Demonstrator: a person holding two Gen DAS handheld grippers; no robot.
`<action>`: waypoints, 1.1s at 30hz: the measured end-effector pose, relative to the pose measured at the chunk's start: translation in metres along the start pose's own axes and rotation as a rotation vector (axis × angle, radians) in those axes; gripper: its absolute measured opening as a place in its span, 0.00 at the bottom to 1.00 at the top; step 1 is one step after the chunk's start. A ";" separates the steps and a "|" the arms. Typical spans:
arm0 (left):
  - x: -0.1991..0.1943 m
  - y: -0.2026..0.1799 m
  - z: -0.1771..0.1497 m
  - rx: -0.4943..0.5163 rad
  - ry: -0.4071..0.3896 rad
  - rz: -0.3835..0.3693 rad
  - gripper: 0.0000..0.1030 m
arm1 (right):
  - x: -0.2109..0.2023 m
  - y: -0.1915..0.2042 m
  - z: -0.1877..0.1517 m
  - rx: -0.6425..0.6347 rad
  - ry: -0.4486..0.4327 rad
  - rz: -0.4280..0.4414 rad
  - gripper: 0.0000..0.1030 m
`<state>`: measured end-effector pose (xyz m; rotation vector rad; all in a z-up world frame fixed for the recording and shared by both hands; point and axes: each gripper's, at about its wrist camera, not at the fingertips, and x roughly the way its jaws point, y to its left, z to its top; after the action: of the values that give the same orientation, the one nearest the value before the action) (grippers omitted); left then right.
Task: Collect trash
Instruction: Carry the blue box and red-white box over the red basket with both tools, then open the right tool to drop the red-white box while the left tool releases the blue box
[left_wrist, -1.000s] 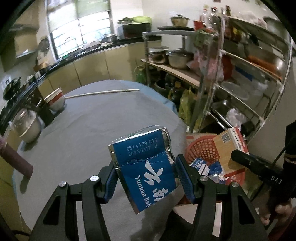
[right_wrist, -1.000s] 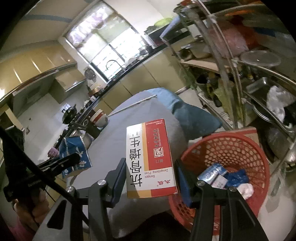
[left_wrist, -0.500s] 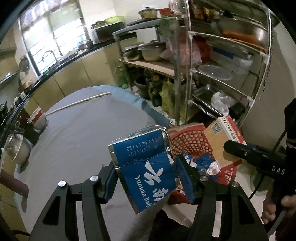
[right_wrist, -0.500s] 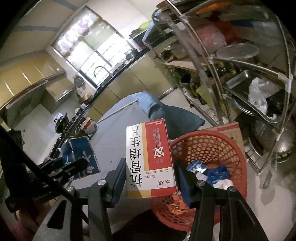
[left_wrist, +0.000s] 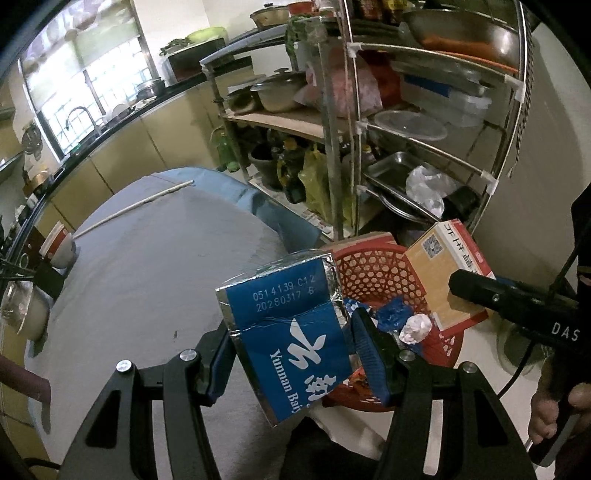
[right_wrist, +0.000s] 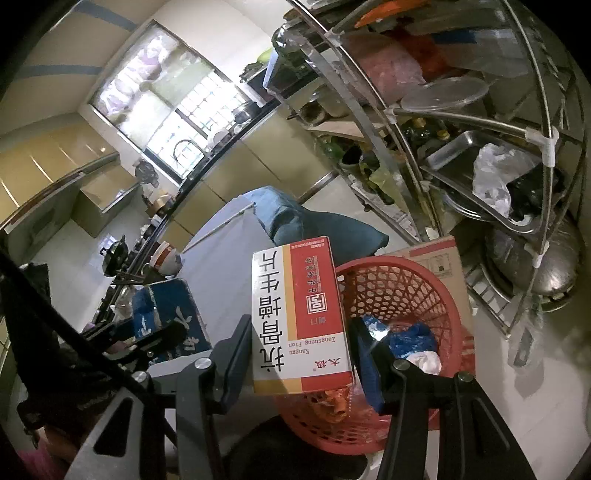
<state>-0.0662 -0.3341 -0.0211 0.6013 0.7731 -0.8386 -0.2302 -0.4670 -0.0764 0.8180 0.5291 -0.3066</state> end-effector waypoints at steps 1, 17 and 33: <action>0.002 -0.001 0.000 0.002 0.003 0.000 0.60 | 0.000 -0.001 0.000 0.004 0.001 -0.001 0.53; 0.021 -0.012 -0.002 0.019 0.036 -0.011 0.60 | -0.001 -0.008 -0.007 0.029 0.024 -0.009 0.53; 0.044 -0.021 -0.009 0.030 0.075 -0.037 0.60 | -0.004 -0.015 -0.019 0.048 0.054 -0.037 0.55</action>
<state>-0.0675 -0.3570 -0.0644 0.6502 0.8427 -0.8668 -0.2463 -0.4623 -0.0942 0.8652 0.5897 -0.3333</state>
